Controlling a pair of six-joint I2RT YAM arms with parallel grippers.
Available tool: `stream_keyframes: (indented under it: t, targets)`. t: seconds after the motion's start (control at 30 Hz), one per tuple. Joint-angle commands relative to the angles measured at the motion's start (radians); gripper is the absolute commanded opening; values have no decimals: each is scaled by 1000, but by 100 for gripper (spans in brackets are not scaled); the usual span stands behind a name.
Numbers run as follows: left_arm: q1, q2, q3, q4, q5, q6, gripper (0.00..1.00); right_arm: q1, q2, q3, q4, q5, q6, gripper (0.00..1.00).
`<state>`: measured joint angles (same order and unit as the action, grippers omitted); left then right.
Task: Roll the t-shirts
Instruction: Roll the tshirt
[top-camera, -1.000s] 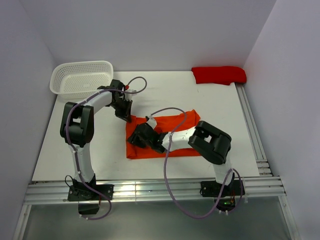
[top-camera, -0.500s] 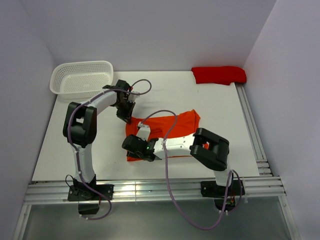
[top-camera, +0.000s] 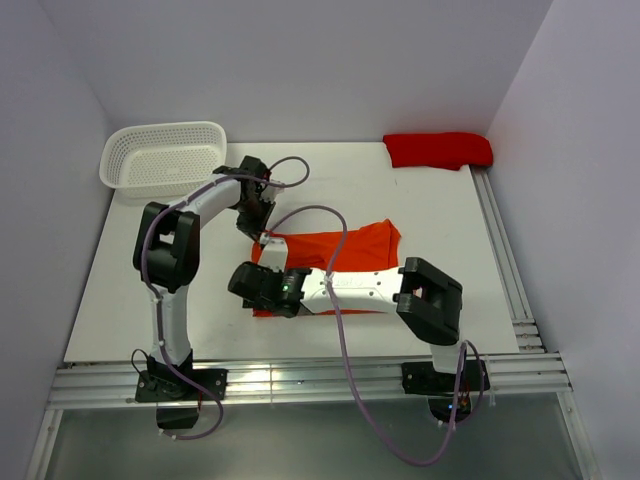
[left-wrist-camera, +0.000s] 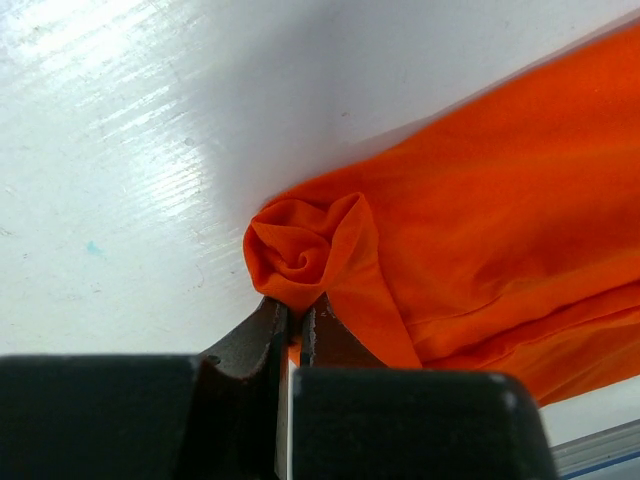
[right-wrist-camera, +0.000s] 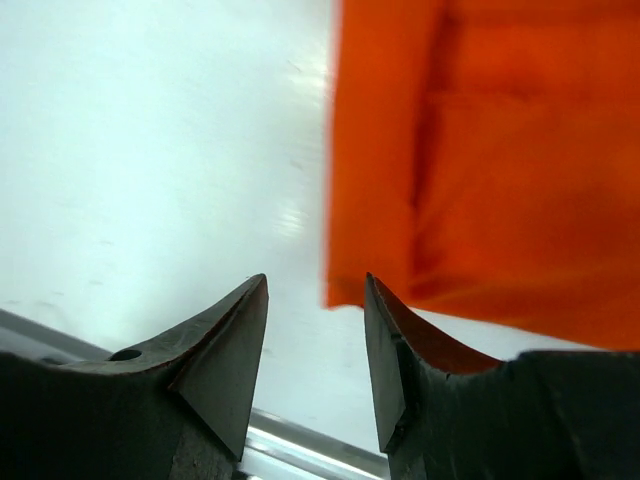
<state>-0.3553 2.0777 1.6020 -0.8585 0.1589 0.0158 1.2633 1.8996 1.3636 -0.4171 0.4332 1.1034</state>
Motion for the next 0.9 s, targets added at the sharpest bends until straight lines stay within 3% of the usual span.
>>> stream_keyframes:
  t: [0.0,0.27,0.63,0.87]
  targets:
    - [-5,5,42,-11,-30,13,0,-2,19,141,-81,104,-79,51]
    - [-13,13,55,-31,-42,16,0,-39,240,451,-246,222,-149,51]
    - [-25,16,75,-47,-53,12,1,-77,369,503,-247,207,-175,51]
    - [-28,22,96,-53,-61,3,9,-62,381,497,-336,206,-111,51]
